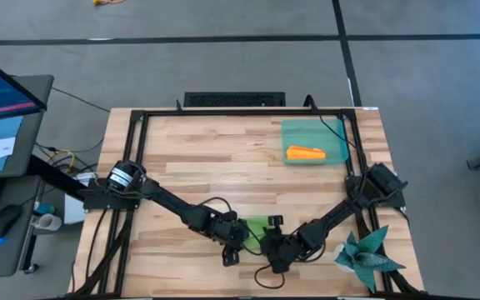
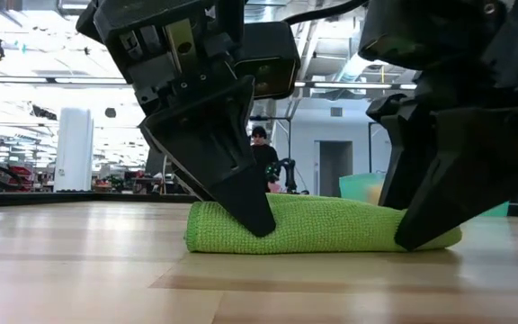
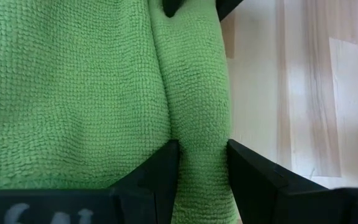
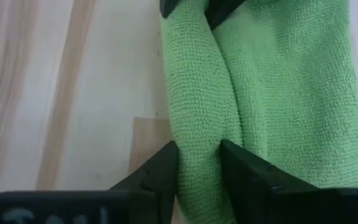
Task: Roll microfiber towels into tight, uniform cylinder then place into a basket
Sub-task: Roll the green towel
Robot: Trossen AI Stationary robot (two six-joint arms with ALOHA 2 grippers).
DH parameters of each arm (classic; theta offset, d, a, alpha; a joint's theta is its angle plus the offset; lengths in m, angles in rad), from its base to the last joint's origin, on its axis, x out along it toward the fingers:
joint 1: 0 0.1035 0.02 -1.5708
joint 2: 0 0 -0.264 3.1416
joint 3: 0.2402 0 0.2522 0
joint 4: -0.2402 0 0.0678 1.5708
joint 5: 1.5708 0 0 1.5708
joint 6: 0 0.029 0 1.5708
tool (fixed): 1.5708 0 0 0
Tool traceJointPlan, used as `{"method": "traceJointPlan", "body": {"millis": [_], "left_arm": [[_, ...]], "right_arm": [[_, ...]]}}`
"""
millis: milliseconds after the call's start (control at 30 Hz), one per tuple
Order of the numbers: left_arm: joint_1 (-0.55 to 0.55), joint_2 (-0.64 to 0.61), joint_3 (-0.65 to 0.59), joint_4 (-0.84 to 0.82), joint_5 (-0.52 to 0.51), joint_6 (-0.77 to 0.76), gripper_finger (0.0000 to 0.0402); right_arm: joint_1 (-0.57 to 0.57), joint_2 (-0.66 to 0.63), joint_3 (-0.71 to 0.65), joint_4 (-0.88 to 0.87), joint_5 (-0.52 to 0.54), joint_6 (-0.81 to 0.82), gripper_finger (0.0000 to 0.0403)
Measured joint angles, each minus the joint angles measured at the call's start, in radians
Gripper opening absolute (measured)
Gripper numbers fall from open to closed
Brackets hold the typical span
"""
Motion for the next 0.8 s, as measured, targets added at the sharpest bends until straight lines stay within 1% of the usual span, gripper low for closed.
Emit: {"method": "traceJointPlan", "body": {"millis": [200, 400, 567, 800], "left_arm": [[0.001, 0.0, 0.0, -0.001, 0.024, 0.003, 0.0127], [-0.001, 0.0, 0.0, -0.001, 0.004, 0.006, 0.0127], [-0.002, 0.0, 0.0, -0.003, -0.01, 0.064, 0.0138], [-0.003, -0.002, 0.002, -0.04, -0.045, 0.075, 0.018]], "right_arm": [[-0.024, -0.002, 0.0, -0.007, -0.019, 0.0, 0.0101], [-0.036, -0.002, 0.001, -0.015, -0.024, 0.005, 0.0061], [-0.039, -0.003, 0.001, -0.018, -0.034, 0.033, 0.0044], [-0.041, -0.002, 0.001, -0.021, -0.05, 0.052, 0.0038]]}}
